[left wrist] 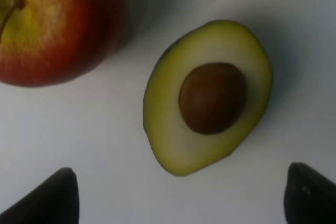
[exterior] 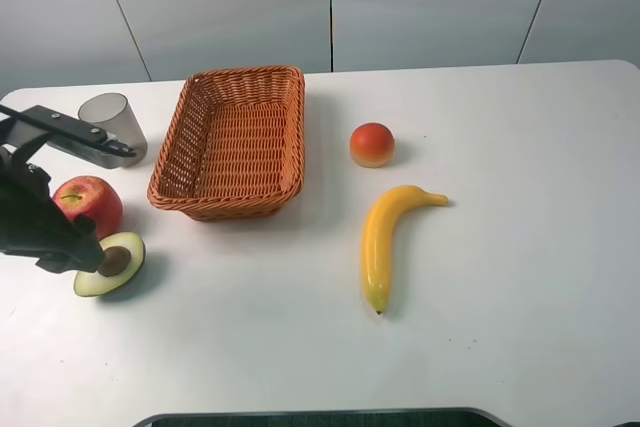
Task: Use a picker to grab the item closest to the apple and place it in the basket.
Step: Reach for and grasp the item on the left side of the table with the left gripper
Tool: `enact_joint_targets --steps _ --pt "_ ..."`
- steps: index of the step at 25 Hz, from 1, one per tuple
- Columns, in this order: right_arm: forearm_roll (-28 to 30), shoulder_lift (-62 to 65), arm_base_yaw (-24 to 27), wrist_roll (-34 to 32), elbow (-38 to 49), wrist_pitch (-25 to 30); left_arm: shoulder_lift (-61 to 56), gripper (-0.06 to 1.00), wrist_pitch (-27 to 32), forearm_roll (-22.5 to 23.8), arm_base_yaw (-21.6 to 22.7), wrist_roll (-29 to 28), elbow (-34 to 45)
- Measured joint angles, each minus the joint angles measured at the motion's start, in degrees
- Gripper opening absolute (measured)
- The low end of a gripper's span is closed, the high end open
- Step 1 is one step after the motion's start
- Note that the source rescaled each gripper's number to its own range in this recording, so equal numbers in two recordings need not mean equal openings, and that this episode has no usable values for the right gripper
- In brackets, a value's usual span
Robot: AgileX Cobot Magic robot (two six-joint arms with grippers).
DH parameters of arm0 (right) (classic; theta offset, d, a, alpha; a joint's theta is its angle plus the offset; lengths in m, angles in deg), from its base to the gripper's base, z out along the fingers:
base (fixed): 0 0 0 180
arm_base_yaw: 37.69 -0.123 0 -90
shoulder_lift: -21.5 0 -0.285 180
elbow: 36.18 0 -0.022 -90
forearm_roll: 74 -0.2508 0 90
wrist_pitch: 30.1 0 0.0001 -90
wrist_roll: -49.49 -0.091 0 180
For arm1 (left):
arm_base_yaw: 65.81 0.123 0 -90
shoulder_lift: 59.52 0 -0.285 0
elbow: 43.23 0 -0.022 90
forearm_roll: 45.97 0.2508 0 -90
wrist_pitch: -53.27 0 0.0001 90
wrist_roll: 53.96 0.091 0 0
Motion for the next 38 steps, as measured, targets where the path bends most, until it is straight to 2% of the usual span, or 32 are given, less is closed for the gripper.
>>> enact_joint_targets --steps 2,9,14,24,30,38 --pt "0.0 0.0 0.0 0.0 0.0 0.0 1.5 1.00 -3.0 0.4 -0.5 0.0 1.2" --pt "0.0 0.0 0.0 0.0 0.0 0.0 4.2 1.00 -6.1 0.6 -4.2 1.2 1.9" --pt "0.0 0.0 0.0 0.0 0.0 0.0 4.2 1.00 -6.3 1.0 -4.3 1.2 2.3" --pt "0.0 0.0 0.0 0.0 0.0 0.0 8.2 1.00 -11.0 1.8 -4.3 1.3 4.2" --pt "0.0 0.0 0.0 0.0 0.0 0.0 9.4 1.00 -11.2 1.8 -4.3 1.2 4.2" --pt "0.0 0.0 0.0 0.0 0.0 0.0 9.4 1.00 -11.1 4.5 -4.3 -2.9 4.2"
